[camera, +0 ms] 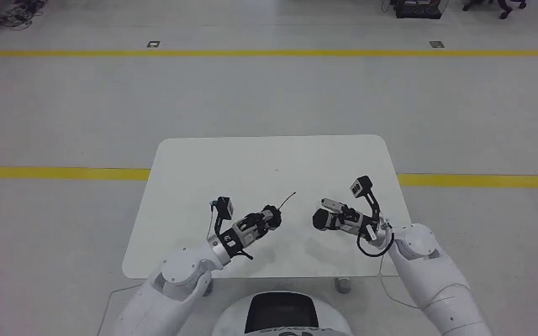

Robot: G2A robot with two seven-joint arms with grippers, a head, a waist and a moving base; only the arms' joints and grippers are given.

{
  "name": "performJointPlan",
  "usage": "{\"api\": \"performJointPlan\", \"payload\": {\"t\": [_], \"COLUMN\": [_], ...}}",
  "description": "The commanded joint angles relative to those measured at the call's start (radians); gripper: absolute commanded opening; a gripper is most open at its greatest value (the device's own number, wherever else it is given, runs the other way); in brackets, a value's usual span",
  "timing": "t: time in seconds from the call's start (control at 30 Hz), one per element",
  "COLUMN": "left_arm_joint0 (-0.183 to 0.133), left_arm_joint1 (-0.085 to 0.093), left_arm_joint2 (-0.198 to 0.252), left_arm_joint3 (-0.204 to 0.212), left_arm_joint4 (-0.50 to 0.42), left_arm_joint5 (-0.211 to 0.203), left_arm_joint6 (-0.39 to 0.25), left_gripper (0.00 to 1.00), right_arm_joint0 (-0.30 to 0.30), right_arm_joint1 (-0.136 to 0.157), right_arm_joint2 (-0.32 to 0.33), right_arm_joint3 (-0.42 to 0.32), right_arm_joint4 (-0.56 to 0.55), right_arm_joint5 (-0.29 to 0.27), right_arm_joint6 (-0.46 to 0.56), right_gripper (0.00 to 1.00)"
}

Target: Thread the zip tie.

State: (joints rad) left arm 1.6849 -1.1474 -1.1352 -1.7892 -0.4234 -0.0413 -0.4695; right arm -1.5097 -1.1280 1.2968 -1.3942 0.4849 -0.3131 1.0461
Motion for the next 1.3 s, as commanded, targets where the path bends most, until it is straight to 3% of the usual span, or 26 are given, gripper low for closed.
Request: {"api": "performJointPlan", "payload": {"t": [0.0, 0.07, 0.13, 0.2, 0.33, 0.43, 0.53, 0.63, 0.87, 1.07, 1.27], "left_arm_joint0": [0.000, 0.000, -0.008, -0.009, -0.020, -0.019, -0.027, -0.044, -0.043, -0.070, -0.115], "left_arm_joint1": [0.000, -0.001, -0.003, -0.005, -0.007, -0.010, -0.011, -0.010, -0.011, -0.003, 0.033], "left_arm_joint2": [0.000, 0.001, 0.001, -0.006, -0.027, -0.037, -0.039, -0.033, -0.030, 0.027, 0.104], "left_arm_joint3": [0.000, 0.005, 0.013, 0.023, 0.031, 0.052, 0.079, 0.090, 0.096, 0.147, 0.176], "left_arm_joint4": [0.000, -0.011, -0.047, -0.120, -0.291, -0.423, -0.499, -0.506, -0.524, -0.728, -0.981], "left_arm_joint5": [0.001, 0.009, 0.049, 0.105, 0.262, 0.310, 0.373, 0.374, 0.381, 0.381, 0.381], "left_arm_joint6": [0.000, 0.008, 0.040, 0.058, 0.075, 0.066, 0.070, 0.081, 0.086, 0.092, 0.068], "left_gripper": [0.00, 0.00, 0.00, 0.00, 0.00, 0.00, 0.00, 0.00, 0.00, 0.00, 0.00], "right_arm_joint0": [0.000, 0.000, 0.001, 0.000, -0.015, -0.031, -0.044, -0.052, -0.052, -0.039, -0.024], "right_arm_joint1": [0.000, 0.000, 0.001, 0.005, 0.017, 0.023, 0.025, 0.026, 0.026, 0.035, 0.046], "right_arm_joint2": [0.000, 0.000, 0.002, 0.014, 0.055, 0.060, 0.051, 0.048, 0.048, 0.047, 0.054], "right_arm_joint3": [0.000, 0.000, -0.006, -0.021, -0.100, -0.156, -0.199, -0.213, -0.213, -0.237, -0.249], "right_arm_joint4": [0.000, 0.000, -0.033, -0.102, -0.304, -0.440, -0.491, -0.497, -0.499, -0.520, -0.498], "right_arm_joint5": [0.000, 0.000, -0.008, -0.027, -0.027, -0.027, -0.027, -0.027, -0.027, -0.027, -0.027], "right_arm_joint6": [0.000, 0.000, -0.029, -0.062, -0.095, -0.113, -0.132, -0.134, -0.139, -0.098, -0.039], "right_gripper": [1.00, 1.00, 1.00, 1.00, 1.00, 1.00, 1.00, 1.00, 1.00, 1.00, 1.00]}}
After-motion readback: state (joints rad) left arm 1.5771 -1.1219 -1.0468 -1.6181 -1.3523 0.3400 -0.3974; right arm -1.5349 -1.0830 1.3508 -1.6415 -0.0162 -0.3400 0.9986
